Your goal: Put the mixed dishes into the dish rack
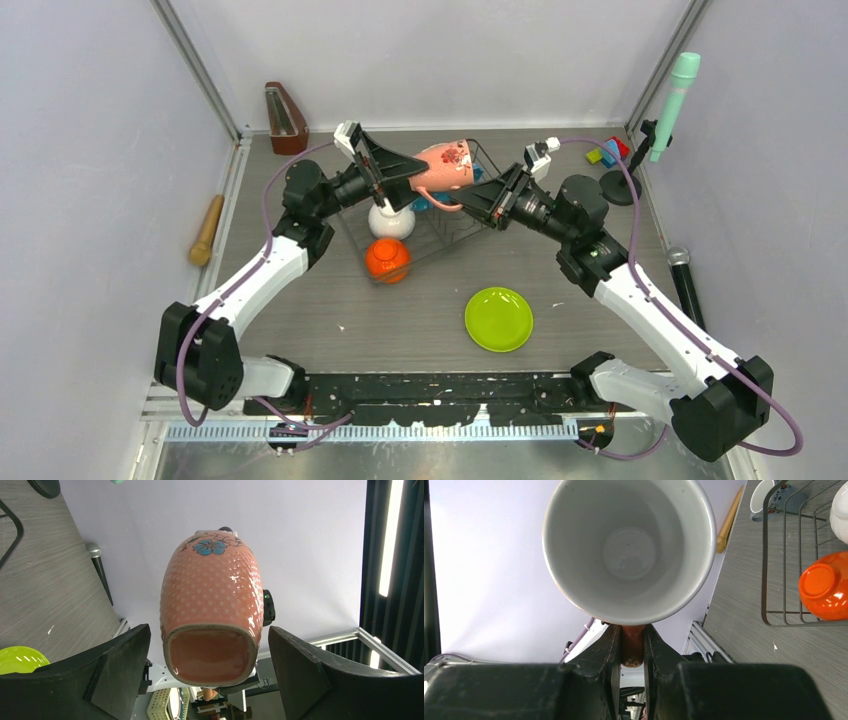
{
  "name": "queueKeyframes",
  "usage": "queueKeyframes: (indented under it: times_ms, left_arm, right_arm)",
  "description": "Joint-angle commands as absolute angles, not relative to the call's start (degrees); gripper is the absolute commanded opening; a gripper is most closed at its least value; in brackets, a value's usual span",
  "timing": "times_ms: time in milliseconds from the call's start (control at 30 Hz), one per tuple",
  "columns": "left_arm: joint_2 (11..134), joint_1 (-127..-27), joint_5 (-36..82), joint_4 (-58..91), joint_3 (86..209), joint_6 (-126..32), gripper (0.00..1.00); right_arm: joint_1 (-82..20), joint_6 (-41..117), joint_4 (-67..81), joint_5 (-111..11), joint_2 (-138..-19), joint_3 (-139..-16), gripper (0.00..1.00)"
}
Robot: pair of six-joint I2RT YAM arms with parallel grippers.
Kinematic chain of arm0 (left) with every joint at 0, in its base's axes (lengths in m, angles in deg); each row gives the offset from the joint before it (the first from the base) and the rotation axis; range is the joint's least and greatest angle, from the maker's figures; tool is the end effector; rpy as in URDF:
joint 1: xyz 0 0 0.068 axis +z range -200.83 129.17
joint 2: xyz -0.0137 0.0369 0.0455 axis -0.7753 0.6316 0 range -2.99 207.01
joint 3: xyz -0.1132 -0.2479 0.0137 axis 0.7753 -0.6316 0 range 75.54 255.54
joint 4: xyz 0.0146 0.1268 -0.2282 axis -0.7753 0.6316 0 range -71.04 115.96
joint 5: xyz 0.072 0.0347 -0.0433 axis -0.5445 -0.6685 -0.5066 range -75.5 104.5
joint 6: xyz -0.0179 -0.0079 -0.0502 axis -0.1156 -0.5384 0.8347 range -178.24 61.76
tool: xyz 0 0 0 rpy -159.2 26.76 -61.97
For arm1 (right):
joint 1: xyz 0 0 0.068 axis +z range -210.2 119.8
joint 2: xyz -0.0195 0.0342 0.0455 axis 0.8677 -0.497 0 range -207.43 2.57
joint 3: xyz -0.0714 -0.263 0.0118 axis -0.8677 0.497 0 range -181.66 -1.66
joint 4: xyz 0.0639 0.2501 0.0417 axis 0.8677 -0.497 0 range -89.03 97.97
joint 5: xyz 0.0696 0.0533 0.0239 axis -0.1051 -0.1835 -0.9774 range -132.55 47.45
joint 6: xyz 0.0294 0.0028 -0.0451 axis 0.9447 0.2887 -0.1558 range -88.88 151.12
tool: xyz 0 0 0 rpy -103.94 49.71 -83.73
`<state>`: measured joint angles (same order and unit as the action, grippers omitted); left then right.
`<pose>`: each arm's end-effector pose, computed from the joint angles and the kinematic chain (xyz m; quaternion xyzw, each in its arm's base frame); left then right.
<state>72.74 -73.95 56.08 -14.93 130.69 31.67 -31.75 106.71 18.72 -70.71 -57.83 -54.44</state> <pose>0.2695 -0.1408 0.3626 -0.0868 0.6374 -0.7331 0.2210 0.2079 0.1318 0.3756 0.1048 0.6819 0.6580 0.3016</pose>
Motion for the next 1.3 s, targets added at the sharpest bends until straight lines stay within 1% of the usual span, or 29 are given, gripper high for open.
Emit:
queueKeyframes:
  times_ms: [0, 33, 133, 233, 333, 400, 433, 467, 533, 567, 633, 667, 700, 733, 767, 833, 967, 1033, 1100, 1200, 1267]
  left_arm:
    - [73.3, -75.0, 56.2, -18.2, 133.6, 32.5, 0.92]
    - [73.4, -75.1, 56.2, -18.2, 133.6, 32.5, 0.92]
    - [73.7, -75.3, 56.2, -18.3, 133.8, 32.5, 0.85]
    - [73.8, -75.3, 56.3, -19.0, 133.6, 32.4, 0.74]
    - [73.8, -75.3, 56.3, -20.0, 133.7, 32.0, 0.40]
    - [73.7, -75.2, 56.4, -19.3, 133.9, 30.5, 0.26]
    - [73.5, -75.2, 56.4, -18.4, 134.1, 29.7, 0.19]
    - [73.4, -75.1, 56.4, -17.4, 134.2, 29.0, 0.15]
    - [73.1, -75.0, 56.3, -16.2, 134.4, 28.0, 0.02]
    - [73.1, -74.8, 56.3, -16.1, 134.4, 27.9, 0.00]
    - [73.0, -74.5, 56.2, -16.0, 134.5, 27.7, 0.00]
    - [73.0, -74.2, 56.3, -16.0, 134.6, 27.6, 0.00]
    - [72.9, -73.9, 56.3, -15.7, 134.8, 27.5, 0.00]
    - [72.7, -73.5, 56.3, -15.2, 135.1, 27.1, 0.00]
    - [72.6, -73.0, 56.3, -14.3, 135.3, 26.3, 0.00]
    - [71.8, -72.1, 56.2, -10.2, 136.1, 23.3, 0.00]
    - [69.4, -71.1, 52.7, 8.0, 140.0, 10.4, 0.00]
    - [68.2, -71.1, 47.8, 23.9, 143.7, -1.3, 0.00]
    - [67.2, -71.1, 41.9, 35.1, 146.8, -9.3, 0.00]
    - [67.0, -71.1, 33.8, 47.0, 150.9, -18.6, 0.00]
    - [67.3, -71.1, 29.8, 52.1, 153.0, -22.4, 0.00]
  right_arm:
    - [-31.5, 104.6, 24.1, -72.3, -57.8, -56.4, 0.00]
    - [-31.5, 104.6, 24.2, -72.6, -58.3, -56.4, 0.00]
    - [-31.2, 104.5, 24.5, -72.8, -58.8, -56.1, 0.00]
    - [-31.2, 104.3, 24.4, -73.2, -59.1, -56.1, 0.00]
    - [-31.2, 102.7, 23.2, -73.3, -59.1, -56.2, 0.00]
    - [-31.2, 101.3, 21.6, -72.6, -58.5, -56.3, 0.02]
    - [-31.2, 100.8, 20.3, -72.4, -58.4, -56.5, 0.05]
    - [-31.2, 99.6, 19.6, -71.8, -58.0, -56.6, 0.16]
    - [-31.2, 97.5, 16.8, -70.7, -57.4, -57.1, 0.29]
    - [-31.2, 96.3, 15.0, -70.3, -57.2, -57.3, 0.33]
    - [-31.3, 95.0, 12.7, -68.9, -56.7, -57.4, 0.55]
    - [-31.2, 94.7, 11.5, -67.9, -56.3, -57.4, 0.61]
    - [-31.3, 94.2, 11.0, -67.6, -56.2, -57.3, 0.70]
    - [-31.3, 94.0, 10.2, -67.0, -55.9, -57.2, 0.75]
    - [-31.3, 93.5, 9.6, -66.6, -55.8, -57.2, 0.82]
    - [-31.3, 92.6, 7.8, -65.6, -55.3, -57.2, 0.90]
    - [-31.4, 90.7, 3.5, -63.2, -54.0, -57.2, 0.94]
    - [-31.5, 89.7, 0.7, -61.2, -53.0, -57.3, 0.94]
    - [-31.7, 88.4, -1.8, -60.1, -51.7, -57.3, 0.94]
    - [-31.9, 86.3, -5.7, -58.6, -50.4, -57.7, 0.94]
    - [-31.9, 83.6, -8.4, -57.3, -49.6, -58.3, 0.94]
